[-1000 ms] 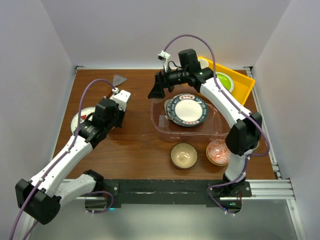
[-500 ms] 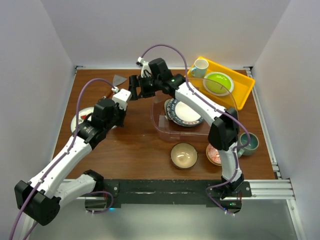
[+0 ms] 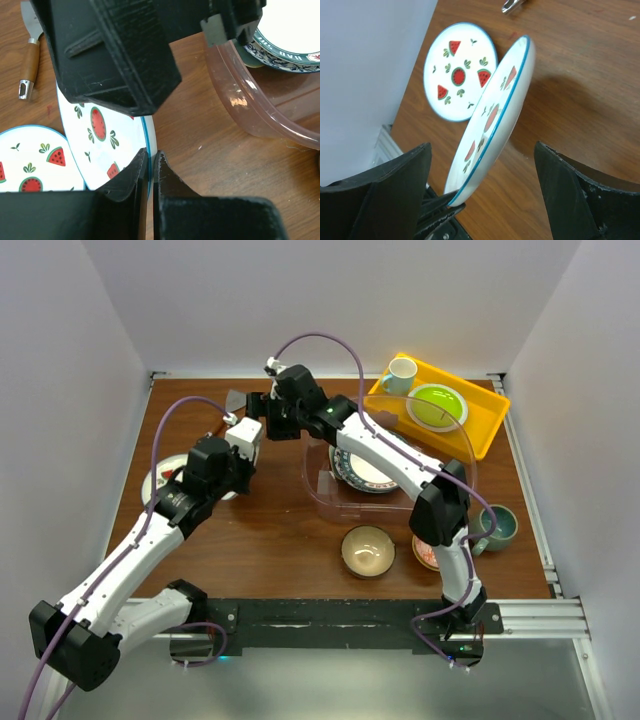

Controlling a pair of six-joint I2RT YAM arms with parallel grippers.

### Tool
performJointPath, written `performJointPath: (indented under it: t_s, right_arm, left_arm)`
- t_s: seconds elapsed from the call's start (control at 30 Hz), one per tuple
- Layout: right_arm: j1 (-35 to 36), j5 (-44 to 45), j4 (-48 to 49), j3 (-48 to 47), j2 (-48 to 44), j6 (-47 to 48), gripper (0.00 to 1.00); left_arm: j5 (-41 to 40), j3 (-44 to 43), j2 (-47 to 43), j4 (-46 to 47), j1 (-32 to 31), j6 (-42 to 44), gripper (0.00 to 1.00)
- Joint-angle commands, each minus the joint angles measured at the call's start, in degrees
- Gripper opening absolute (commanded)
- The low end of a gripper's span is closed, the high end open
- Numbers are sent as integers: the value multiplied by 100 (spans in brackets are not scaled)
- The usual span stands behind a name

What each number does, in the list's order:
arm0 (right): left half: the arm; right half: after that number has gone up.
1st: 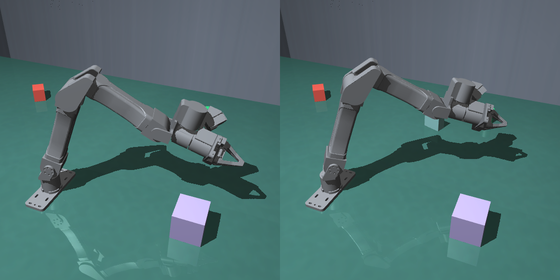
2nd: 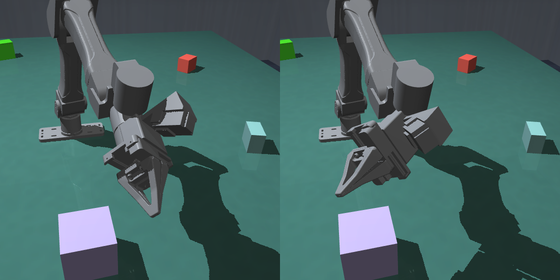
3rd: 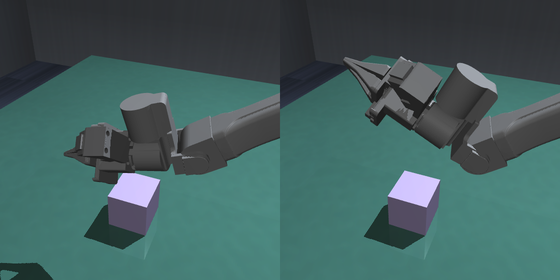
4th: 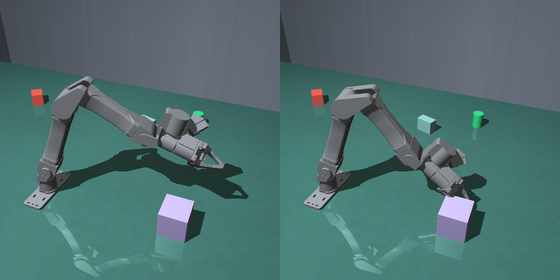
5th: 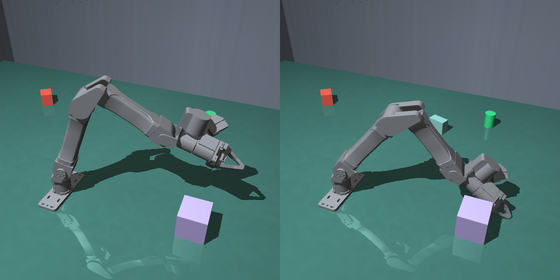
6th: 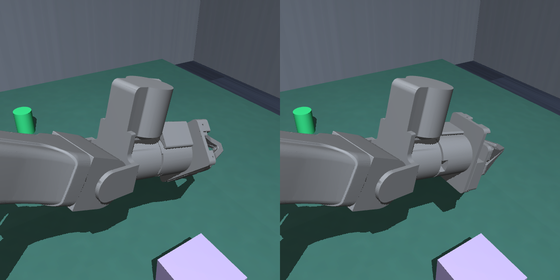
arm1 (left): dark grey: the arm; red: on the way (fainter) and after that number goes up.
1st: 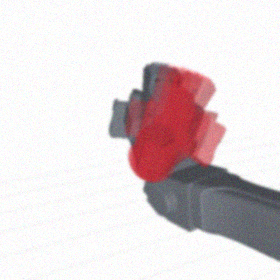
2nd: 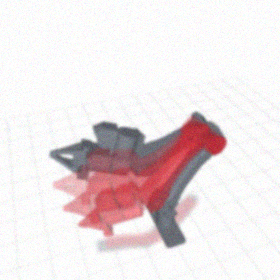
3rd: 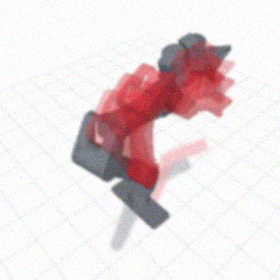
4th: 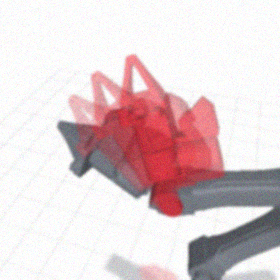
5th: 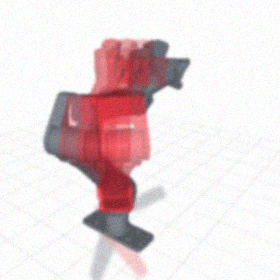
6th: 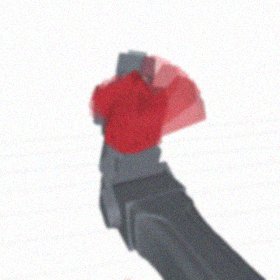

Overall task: Place the mixed dishes into the plastic bin
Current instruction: Pick up the plate at the center of the board.

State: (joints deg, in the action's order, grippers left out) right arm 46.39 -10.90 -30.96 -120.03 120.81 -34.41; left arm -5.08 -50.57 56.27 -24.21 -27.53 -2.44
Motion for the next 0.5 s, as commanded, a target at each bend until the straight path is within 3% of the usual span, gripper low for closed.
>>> performJointPath:
  t_s: [0.0,0.13,0.27,0.47]
  right_arm:
    - [133,588,2,-188,21,-294,86]
    - [230,676,46,-100,30,-320,77]
    - [318,703,64,-56,74,-373,62]
    - [353,720,38,-135,83,-355,11]
  left_arm:
    - [25,-199,-239,944,-42,24,0]
    - [51,-190,-257,944,-42,24,0]
    - [95,-190,-292,970,-42,24,0]
    - [183,-164,-362,997,-42,6,0]
